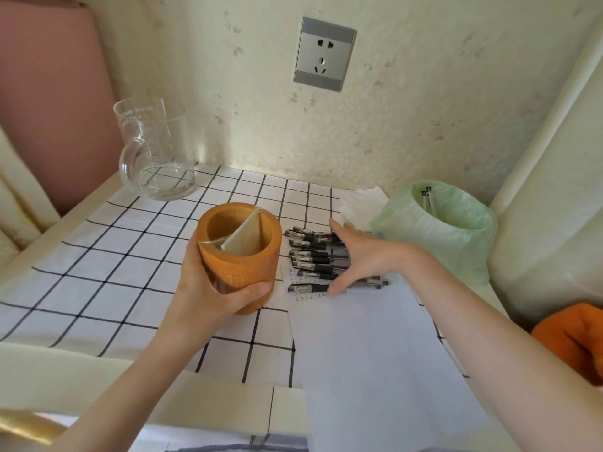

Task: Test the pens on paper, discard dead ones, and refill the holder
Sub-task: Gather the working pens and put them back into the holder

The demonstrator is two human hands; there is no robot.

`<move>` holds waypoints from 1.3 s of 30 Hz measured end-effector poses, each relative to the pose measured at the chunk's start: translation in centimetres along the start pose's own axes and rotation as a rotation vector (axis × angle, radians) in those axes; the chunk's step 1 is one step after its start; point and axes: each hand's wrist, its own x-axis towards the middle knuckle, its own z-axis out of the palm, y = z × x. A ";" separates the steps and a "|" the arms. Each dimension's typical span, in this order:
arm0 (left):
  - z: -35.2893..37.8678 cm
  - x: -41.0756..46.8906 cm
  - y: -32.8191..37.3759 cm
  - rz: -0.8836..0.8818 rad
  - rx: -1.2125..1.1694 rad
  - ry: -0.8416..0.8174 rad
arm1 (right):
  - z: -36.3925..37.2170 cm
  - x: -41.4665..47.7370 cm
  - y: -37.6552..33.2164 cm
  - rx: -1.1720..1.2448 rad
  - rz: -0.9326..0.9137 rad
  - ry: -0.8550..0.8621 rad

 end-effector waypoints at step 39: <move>-0.6 -0.1 0.0 -0.024 -0.008 -0.024 | 1.3 -7.9 -7.0 0.647 -0.380 0.663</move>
